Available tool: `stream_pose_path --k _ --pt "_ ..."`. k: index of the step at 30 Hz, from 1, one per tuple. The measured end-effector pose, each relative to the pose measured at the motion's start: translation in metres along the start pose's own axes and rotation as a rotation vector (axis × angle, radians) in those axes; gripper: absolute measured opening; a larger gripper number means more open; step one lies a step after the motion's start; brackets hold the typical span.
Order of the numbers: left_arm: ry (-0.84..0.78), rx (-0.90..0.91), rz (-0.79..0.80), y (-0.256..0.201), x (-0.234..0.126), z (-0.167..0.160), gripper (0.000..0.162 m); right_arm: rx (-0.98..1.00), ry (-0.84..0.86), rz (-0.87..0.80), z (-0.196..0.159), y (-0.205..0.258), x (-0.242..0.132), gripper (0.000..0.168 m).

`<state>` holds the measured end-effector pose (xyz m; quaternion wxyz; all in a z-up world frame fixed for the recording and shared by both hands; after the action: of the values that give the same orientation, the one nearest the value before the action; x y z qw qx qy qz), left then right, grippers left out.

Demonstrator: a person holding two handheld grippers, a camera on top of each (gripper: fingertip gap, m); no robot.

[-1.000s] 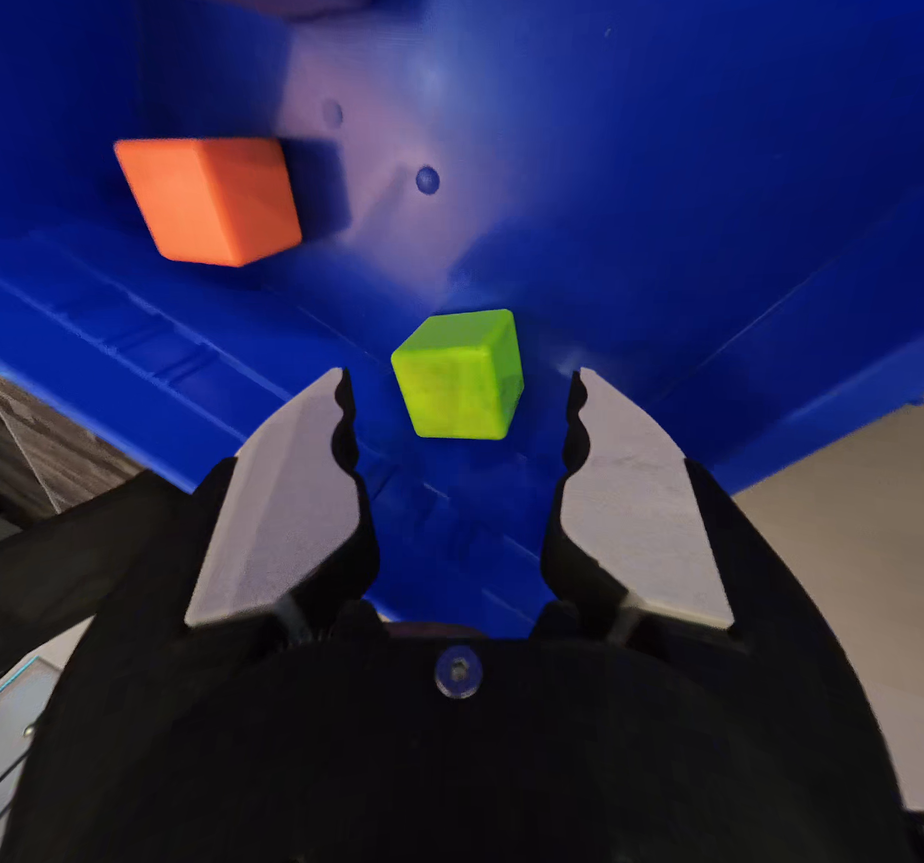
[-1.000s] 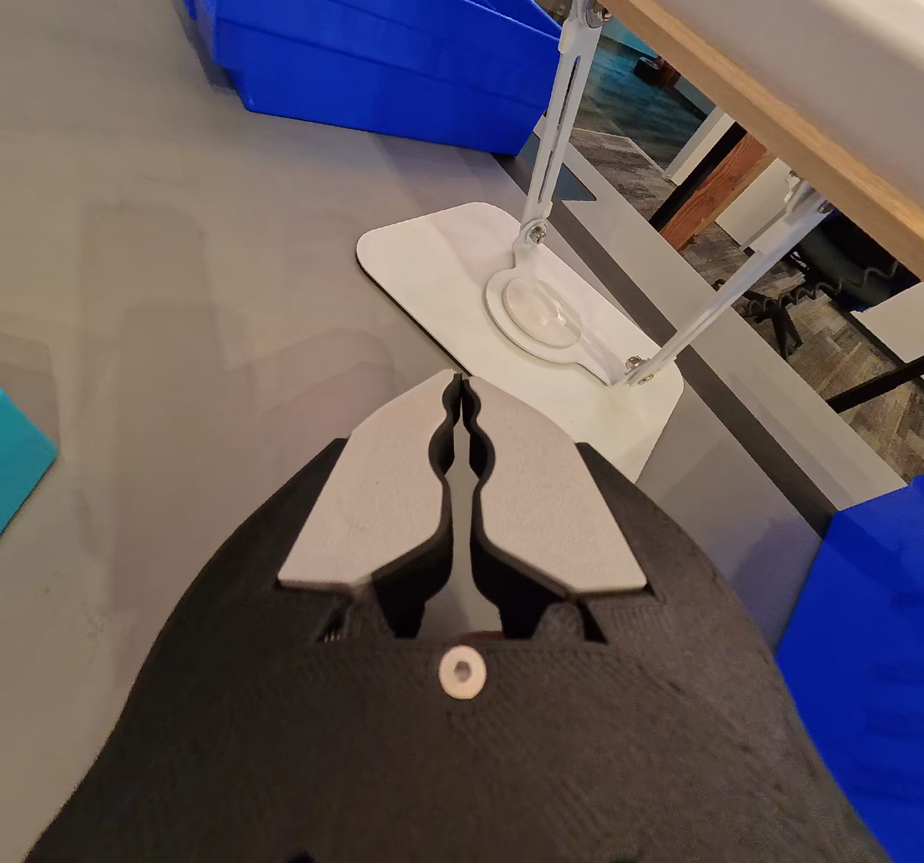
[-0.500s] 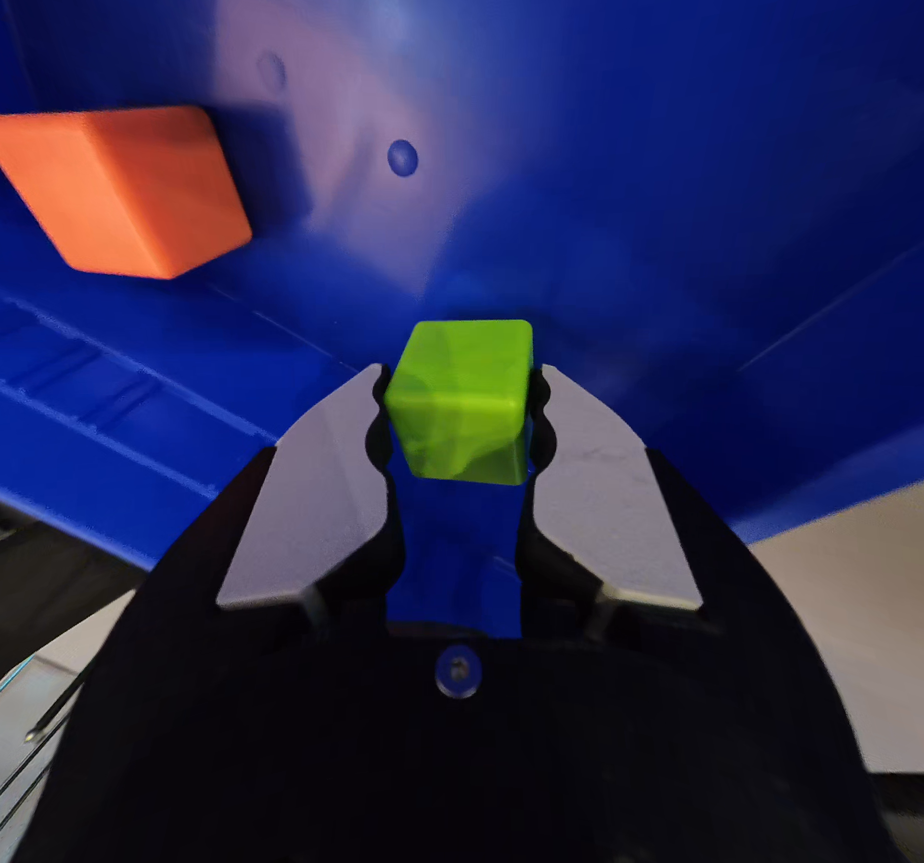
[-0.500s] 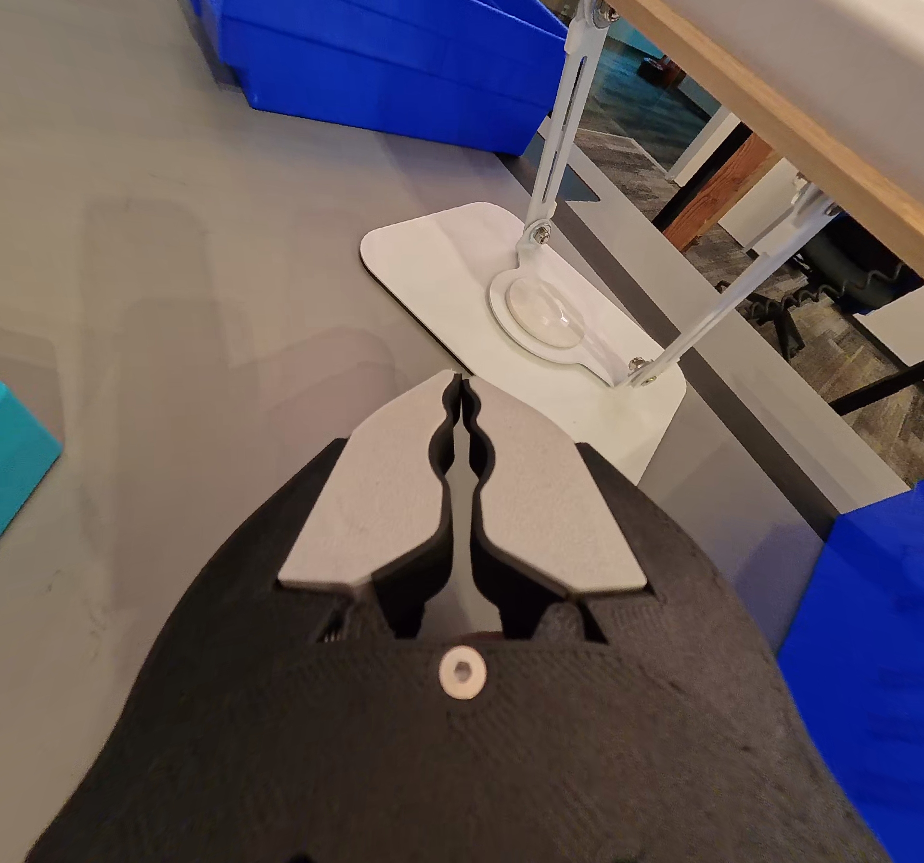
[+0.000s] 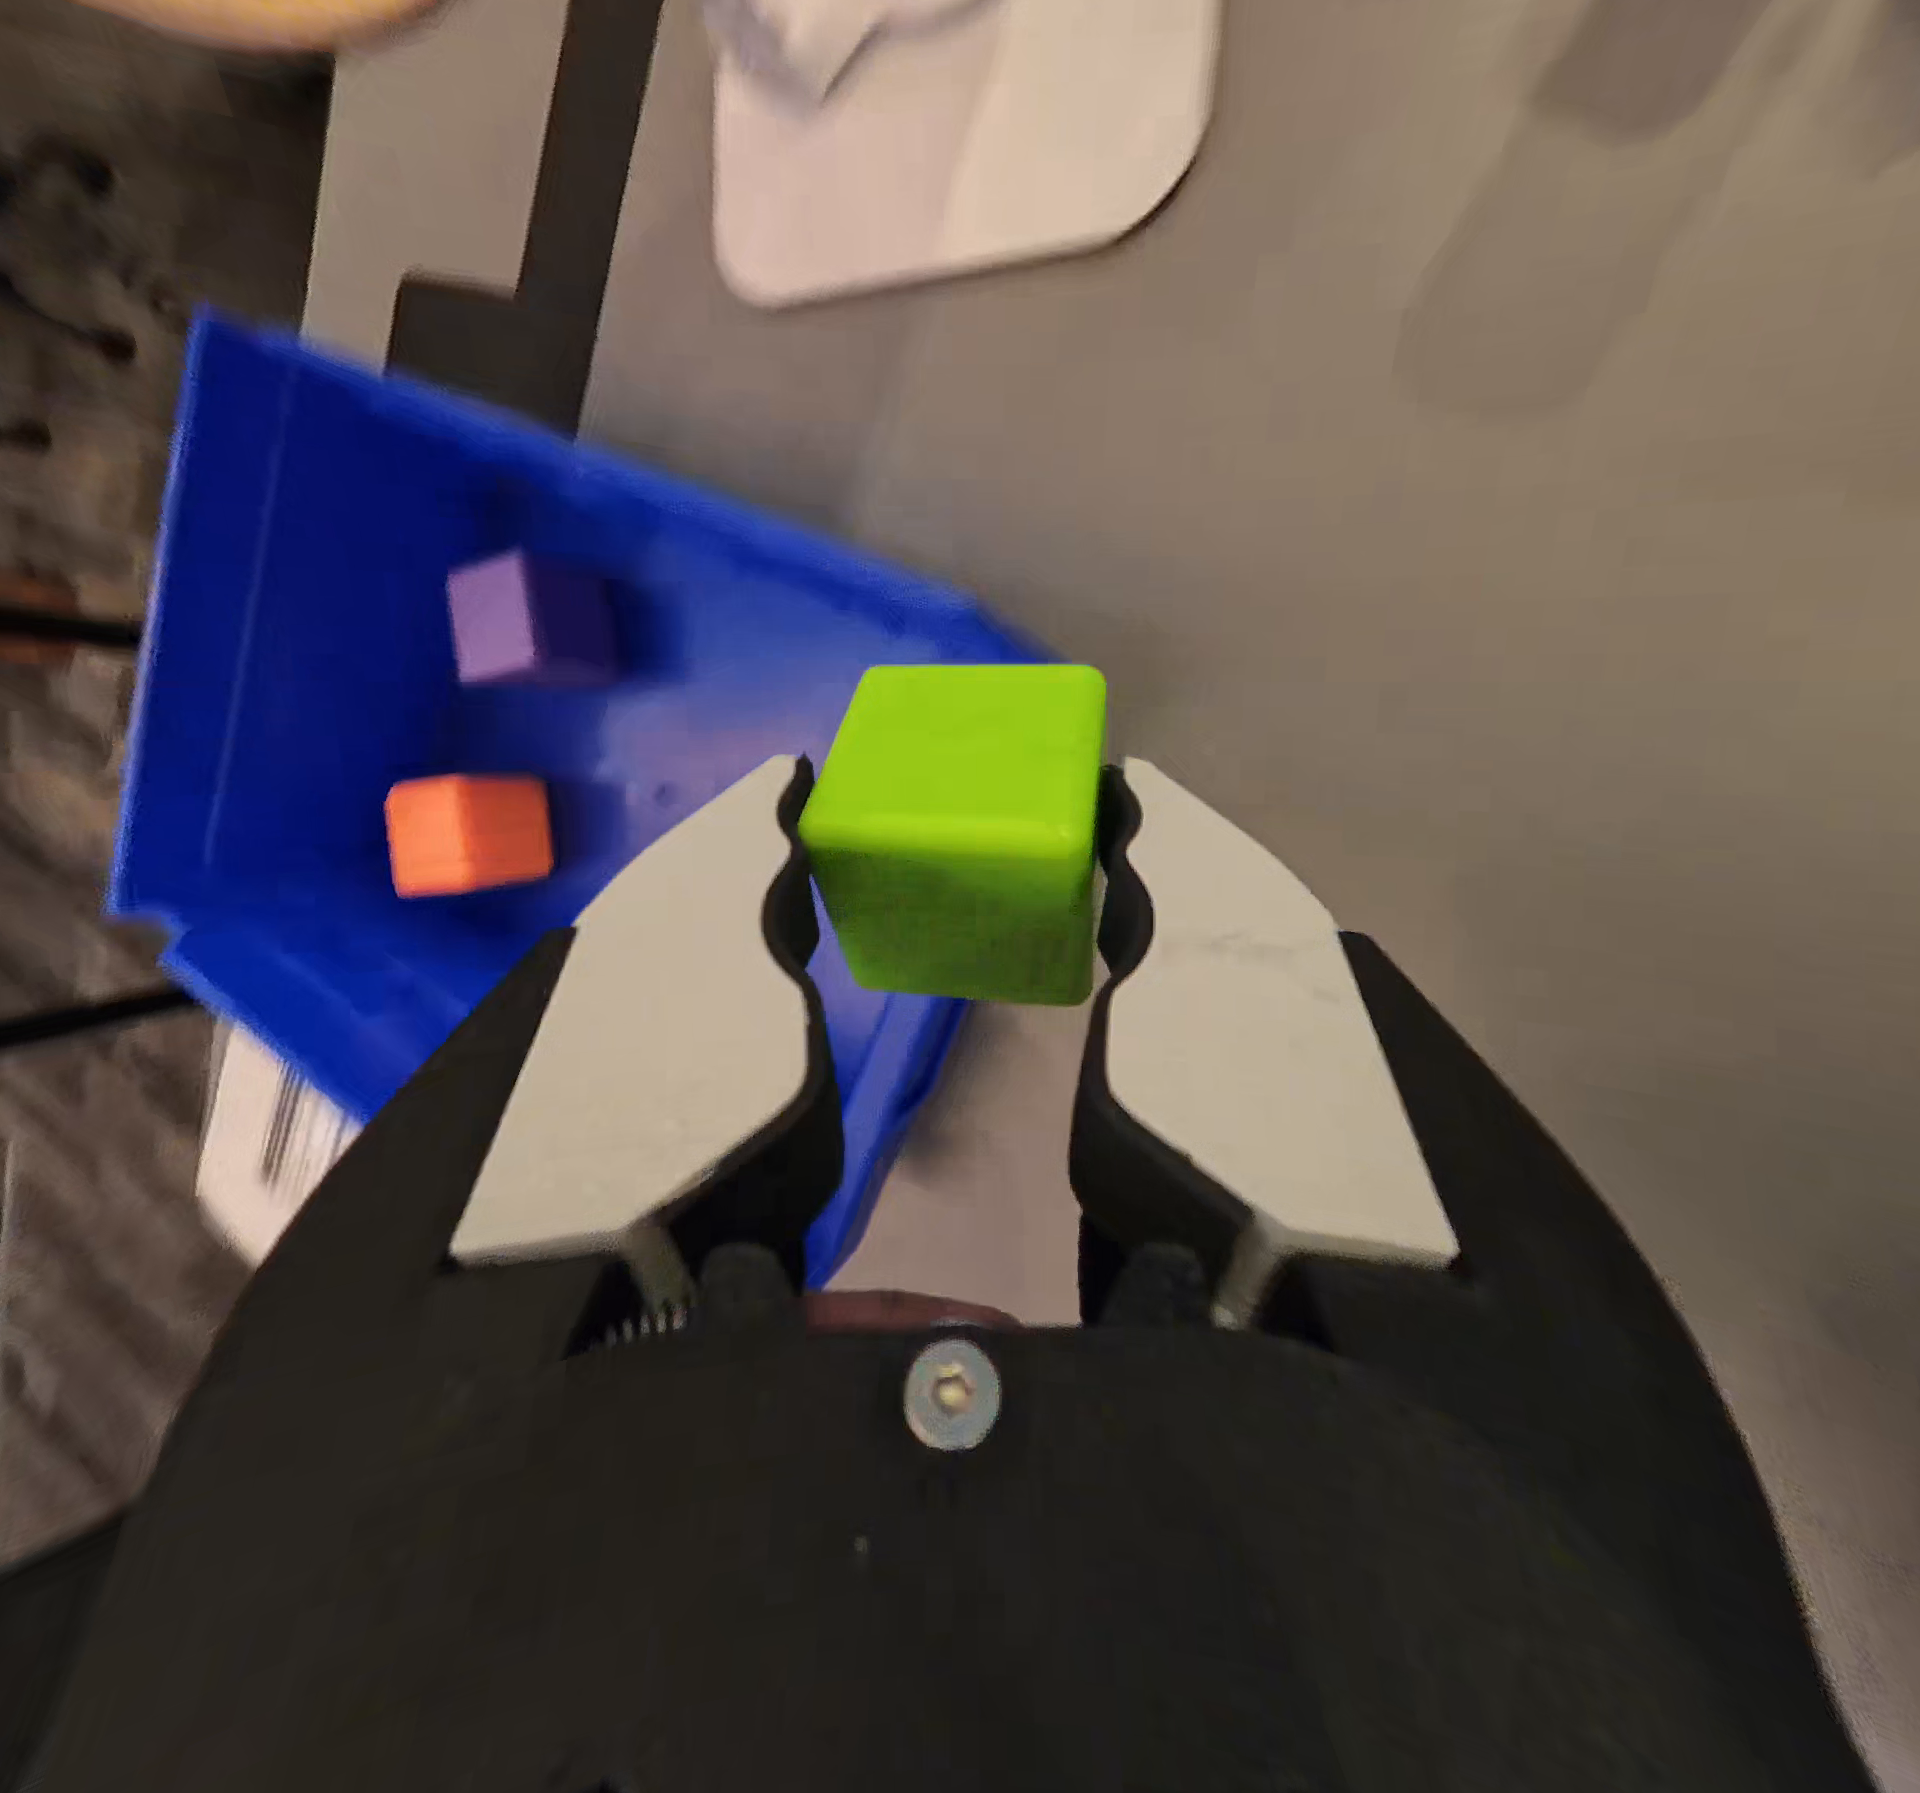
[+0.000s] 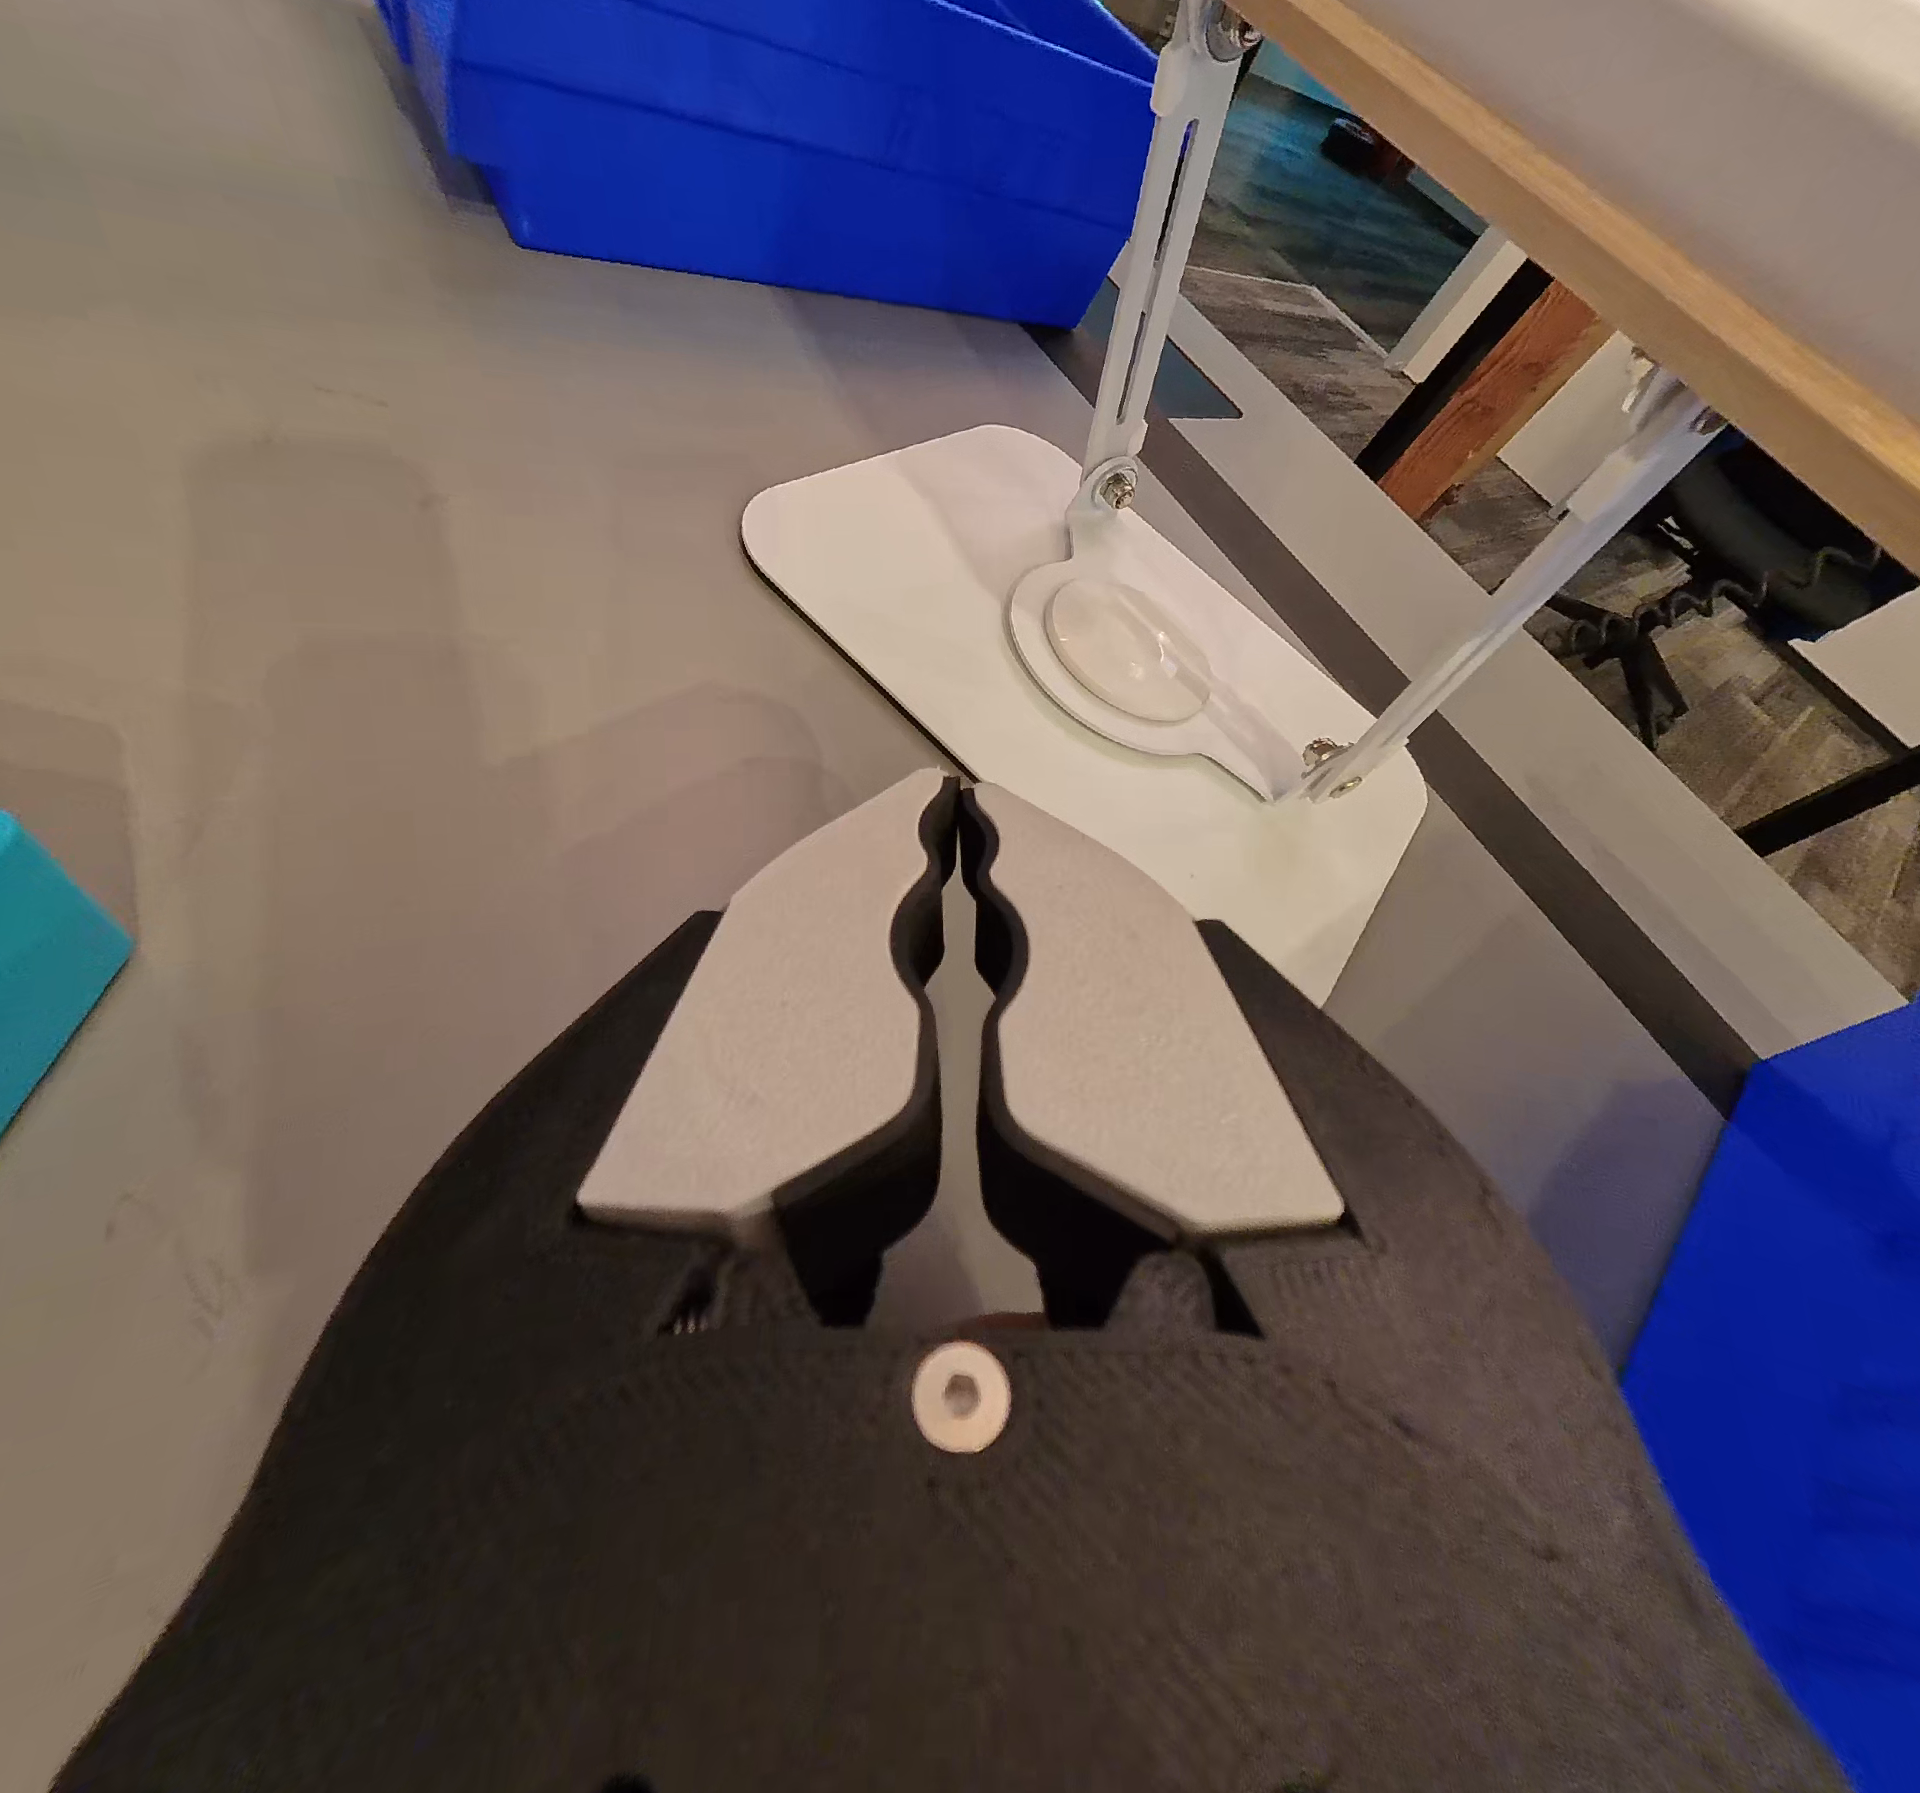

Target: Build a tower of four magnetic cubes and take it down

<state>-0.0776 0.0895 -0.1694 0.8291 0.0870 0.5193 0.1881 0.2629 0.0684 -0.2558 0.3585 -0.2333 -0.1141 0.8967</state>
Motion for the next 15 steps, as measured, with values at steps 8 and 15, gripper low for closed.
stream_pose_path --k 8,15 --pt "-0.42 0.21 -0.28 -0.107 0.027 0.107 0.052 0.012 -0.008 0.002 0.0 -0.001 -0.001 0.0" --pt "-0.595 0.36 -0.577 -0.162 0.07 0.164 0.052 0.025 -0.015 0.01 0.001 -0.002 -0.001 0.0"
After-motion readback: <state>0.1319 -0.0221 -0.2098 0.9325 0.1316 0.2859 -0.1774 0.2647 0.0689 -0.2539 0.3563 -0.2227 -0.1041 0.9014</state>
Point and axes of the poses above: each gripper's, where its closed fingertips meet, x out along the fingers, z out of its top, y = z × x across the jaws, the point moved 5 cm from there along -x, back along the fingers, and after that the axes turned 2 degrees about -z, right-handed, at the moved point
